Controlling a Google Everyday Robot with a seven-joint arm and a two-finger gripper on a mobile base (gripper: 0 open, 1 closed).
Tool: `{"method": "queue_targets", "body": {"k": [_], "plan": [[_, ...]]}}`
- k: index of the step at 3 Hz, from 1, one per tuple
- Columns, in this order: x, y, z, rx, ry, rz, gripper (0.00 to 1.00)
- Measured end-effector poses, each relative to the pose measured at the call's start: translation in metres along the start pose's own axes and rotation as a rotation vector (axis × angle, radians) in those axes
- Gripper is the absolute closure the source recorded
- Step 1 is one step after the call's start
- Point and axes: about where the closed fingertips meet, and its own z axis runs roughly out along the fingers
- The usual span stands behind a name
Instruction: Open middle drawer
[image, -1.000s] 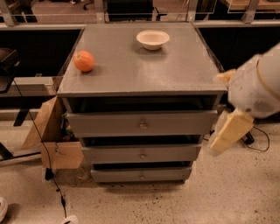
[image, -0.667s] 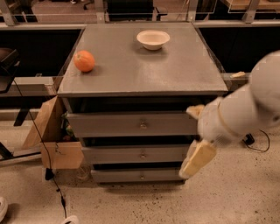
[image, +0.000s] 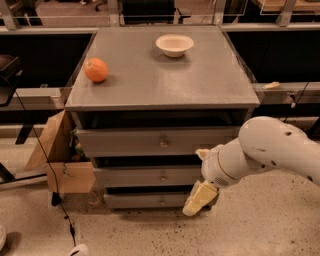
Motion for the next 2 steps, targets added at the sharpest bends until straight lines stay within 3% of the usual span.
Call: {"method": "queue_targets", "body": {"k": [1, 2], "plan": [[0.000, 0.000, 0.000, 0.000, 0.000, 0.000, 0.00], [0.015, -0.001, 0.027, -0.005, -0.024, -0.005, 0.00]]}}
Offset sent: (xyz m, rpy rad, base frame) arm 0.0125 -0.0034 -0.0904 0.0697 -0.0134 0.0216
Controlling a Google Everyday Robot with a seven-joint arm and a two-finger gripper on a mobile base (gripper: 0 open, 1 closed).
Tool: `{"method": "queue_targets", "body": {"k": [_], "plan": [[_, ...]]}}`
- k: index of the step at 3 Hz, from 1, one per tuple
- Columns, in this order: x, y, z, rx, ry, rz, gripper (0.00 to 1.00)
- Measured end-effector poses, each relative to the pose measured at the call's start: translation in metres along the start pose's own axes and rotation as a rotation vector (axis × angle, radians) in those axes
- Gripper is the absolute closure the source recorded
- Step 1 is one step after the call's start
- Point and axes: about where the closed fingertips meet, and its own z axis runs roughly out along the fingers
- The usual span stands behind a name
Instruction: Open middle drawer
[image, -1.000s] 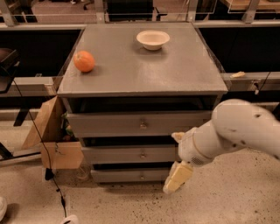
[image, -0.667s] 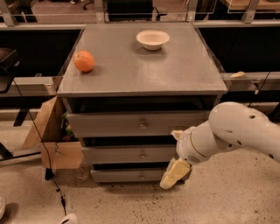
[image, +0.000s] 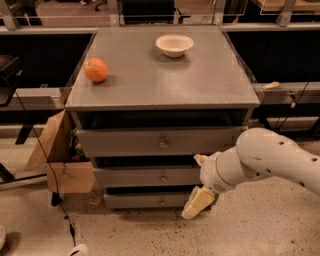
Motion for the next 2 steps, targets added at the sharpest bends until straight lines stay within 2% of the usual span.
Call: {"method": "queue_targets", "body": {"k": [1, 2], "plan": [[0.041, -0.014, 0.050, 0.004, -0.046, 0.015, 0.00], [0.084, -0.038, 0.108, 0.022, -0.091, 0.048, 0.00]]}}
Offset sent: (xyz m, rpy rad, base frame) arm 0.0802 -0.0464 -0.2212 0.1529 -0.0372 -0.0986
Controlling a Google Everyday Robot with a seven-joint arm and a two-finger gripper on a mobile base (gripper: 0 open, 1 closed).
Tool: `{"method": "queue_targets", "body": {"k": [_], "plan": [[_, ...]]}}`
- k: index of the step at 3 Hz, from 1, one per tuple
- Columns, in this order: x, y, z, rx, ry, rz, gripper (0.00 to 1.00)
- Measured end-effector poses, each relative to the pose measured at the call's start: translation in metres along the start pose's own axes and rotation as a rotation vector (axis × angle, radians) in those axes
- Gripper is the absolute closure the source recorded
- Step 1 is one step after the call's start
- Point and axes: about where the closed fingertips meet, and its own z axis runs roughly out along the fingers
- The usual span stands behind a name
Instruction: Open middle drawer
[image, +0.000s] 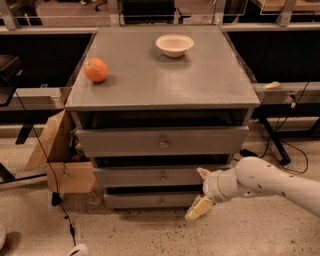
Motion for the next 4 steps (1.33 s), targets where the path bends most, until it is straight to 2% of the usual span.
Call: {"method": "queue_targets", "body": {"k": [1, 2, 4], "plan": [[0.030, -0.031, 0.040, 0.039, -0.048, 0.030, 0.00], [0.042, -0.064, 0.072, 0.074, -0.084, 0.032, 0.00], [0.030, -0.112, 0.099, 0.111, -0.087, 0.007, 0.00]]}}
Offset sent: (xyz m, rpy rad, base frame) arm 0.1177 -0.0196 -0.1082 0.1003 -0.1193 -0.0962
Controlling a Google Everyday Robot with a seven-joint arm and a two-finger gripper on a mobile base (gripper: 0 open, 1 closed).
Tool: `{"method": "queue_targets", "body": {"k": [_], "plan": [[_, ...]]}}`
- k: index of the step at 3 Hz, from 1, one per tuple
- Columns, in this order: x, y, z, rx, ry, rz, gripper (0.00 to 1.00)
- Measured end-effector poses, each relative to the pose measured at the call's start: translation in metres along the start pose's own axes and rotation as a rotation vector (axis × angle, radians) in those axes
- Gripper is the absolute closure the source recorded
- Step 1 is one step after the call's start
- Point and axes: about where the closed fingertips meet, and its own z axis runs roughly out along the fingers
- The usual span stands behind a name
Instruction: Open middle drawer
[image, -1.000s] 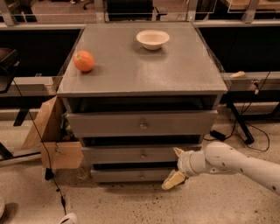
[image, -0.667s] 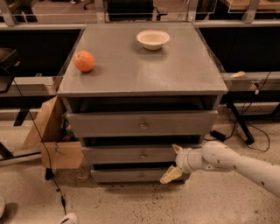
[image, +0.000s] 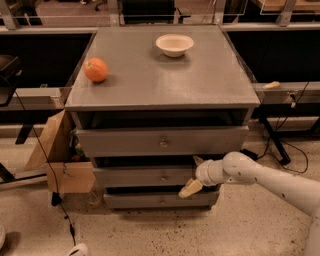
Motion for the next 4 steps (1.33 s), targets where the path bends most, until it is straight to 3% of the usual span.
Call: {"method": "queue_targets", "body": {"k": [1, 2, 4], "plan": [[-0.001, -0.012, 0.014, -0.003, 0.038, 0.005, 0.00], [0.016, -0.016, 0.036, -0.032, 0.149, 0.068, 0.24], [0.009, -0.019, 0.029, -0.032, 0.149, 0.068, 0.70]]}}
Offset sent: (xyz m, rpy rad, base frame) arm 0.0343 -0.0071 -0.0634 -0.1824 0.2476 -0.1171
